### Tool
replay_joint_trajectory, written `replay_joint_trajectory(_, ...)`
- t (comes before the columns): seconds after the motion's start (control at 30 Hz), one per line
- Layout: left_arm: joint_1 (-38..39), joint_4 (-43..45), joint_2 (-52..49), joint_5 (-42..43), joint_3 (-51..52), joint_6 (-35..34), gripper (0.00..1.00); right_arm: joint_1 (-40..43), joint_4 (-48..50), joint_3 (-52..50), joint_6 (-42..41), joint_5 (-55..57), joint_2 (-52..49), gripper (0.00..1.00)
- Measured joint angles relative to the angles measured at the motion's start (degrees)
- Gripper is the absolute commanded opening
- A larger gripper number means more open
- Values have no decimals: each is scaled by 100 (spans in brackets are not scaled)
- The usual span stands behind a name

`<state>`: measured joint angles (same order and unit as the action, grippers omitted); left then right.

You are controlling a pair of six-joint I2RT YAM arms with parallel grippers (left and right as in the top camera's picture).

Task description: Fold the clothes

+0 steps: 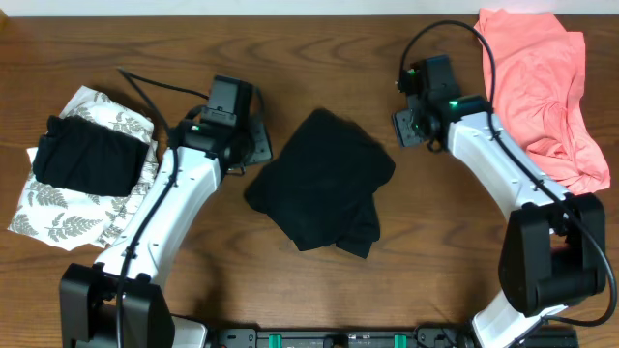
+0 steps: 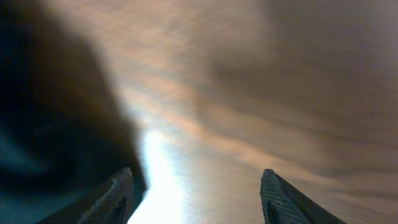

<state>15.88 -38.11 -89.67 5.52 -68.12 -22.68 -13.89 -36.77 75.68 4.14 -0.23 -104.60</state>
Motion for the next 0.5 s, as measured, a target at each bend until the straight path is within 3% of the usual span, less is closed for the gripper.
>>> replay_joint_trajectory(0.07,68,-2,0,0,0,24,61,-35,-201,0,199,-765,0,65)
replay_joint_trajectory(0.27,85,129,-74,44,0,249,39,-450,-420,0,387,-2258,0,55)
replay_joint_trajectory(0.37,85,192,-275,164,0,457,23,-669,-466,0,184,-2341,0,41)
replay_joint_trajectory(0.5,87,352,-750,501,0,802,10,-791,-494,0,63,-2280,0,25)
